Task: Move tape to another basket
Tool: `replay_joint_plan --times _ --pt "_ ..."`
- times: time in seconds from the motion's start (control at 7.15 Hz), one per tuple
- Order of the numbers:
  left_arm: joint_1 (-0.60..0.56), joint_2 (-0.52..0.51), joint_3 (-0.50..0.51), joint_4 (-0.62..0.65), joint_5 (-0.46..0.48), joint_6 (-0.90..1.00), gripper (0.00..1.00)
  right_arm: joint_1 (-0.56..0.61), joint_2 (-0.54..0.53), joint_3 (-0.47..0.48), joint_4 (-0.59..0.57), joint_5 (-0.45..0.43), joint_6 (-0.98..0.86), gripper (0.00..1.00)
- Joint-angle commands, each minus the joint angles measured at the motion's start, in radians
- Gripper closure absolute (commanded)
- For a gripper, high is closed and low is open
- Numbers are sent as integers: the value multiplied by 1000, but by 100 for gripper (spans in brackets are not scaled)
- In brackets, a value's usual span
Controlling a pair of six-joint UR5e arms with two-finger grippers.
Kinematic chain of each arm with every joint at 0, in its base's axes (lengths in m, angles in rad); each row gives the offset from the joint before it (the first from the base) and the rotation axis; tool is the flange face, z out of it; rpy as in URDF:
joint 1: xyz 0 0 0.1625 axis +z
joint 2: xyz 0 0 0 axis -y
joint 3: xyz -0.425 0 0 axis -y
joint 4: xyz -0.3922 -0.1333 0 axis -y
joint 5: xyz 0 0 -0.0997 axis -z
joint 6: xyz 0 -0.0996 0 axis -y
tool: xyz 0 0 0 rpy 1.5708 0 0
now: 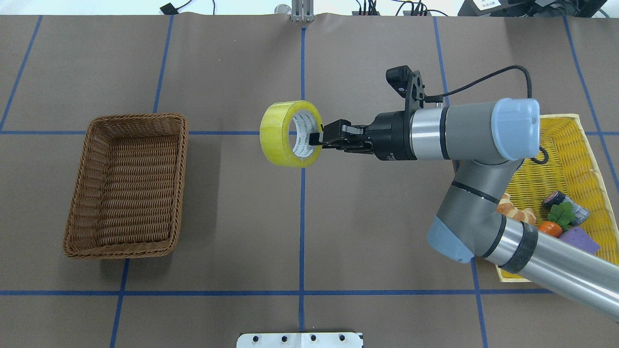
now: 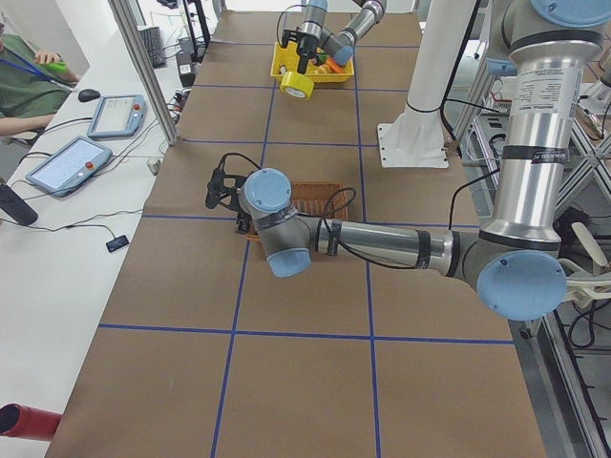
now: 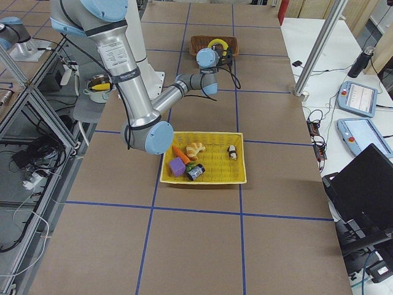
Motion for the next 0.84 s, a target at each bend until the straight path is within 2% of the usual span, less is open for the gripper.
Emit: replay_joint_plan --times 0.0,0.28,0.42,0.7 --pt "7 1 23 -238 8 -190 2 -139 -18 1 126 -193 12 100" --pt "74 6 46 -577 118 -521 2 -207 -16 10 135 -288 11 100" --pt "123 4 49 -679 161 -673 2 -228 -16 7 187 -302 9 100" --pt "177 -28 21 -707 168 -902 2 -260 -16 6 287 -313 12 100"
